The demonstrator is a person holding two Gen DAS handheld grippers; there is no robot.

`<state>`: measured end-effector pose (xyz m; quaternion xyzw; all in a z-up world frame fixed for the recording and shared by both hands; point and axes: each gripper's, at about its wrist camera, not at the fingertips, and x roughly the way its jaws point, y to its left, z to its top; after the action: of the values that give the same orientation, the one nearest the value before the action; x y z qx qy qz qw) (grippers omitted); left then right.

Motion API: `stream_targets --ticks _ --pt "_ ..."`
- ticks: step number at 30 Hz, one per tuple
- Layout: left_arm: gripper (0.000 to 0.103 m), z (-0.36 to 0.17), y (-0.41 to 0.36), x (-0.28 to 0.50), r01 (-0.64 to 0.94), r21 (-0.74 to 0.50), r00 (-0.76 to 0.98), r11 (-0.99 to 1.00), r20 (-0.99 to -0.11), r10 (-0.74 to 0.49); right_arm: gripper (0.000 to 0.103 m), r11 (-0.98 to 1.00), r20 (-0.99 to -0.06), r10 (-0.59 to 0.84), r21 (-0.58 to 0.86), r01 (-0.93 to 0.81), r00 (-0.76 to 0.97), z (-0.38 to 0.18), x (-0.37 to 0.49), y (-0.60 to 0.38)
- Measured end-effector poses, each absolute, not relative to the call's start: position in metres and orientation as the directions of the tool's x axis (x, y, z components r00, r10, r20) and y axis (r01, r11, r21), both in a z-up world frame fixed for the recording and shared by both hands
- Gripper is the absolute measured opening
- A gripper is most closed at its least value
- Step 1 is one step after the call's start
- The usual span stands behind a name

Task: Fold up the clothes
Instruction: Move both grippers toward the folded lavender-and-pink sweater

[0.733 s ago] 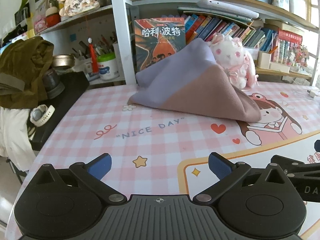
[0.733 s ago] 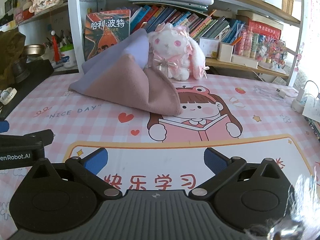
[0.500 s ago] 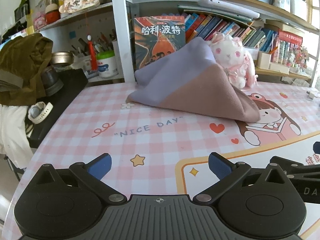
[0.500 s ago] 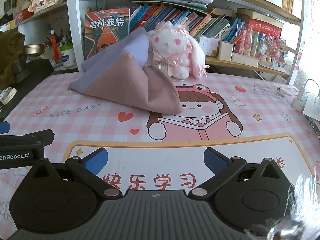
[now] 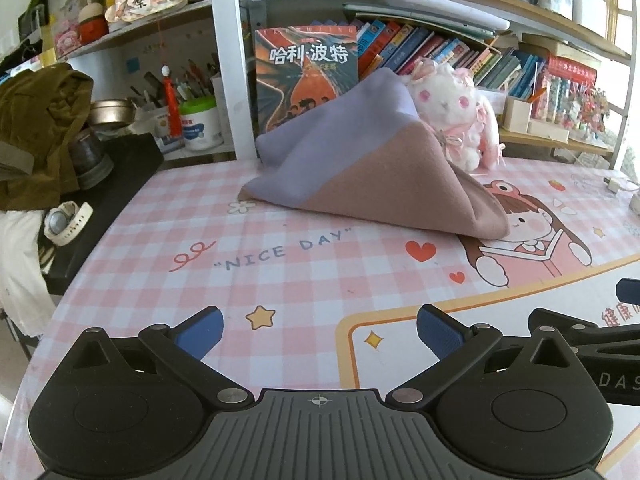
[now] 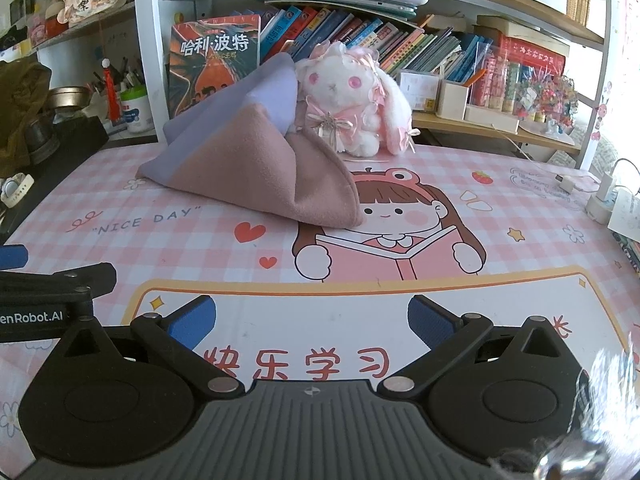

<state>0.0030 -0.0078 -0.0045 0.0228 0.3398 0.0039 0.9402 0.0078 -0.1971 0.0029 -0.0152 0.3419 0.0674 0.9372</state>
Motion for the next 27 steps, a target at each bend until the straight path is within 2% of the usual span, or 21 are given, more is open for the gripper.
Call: stream_targets --ticks 14,27 --pt "0.103 0.002 -0.008 0.0 -0.038 0.122 0.773 0.992 -0.625 0.107 0.103 0.991 -0.656 0.115 0.024 -0.131 0.746 0.002 0.009 -0.198" --pt "0.103 0.016 0.0 -0.003 -0.053 0.1 0.793 0.994 -0.601 0.102 0.103 0.99 -0.657 0.123 0.029 -0.138 0.744 0.003 0.009 -0.197"
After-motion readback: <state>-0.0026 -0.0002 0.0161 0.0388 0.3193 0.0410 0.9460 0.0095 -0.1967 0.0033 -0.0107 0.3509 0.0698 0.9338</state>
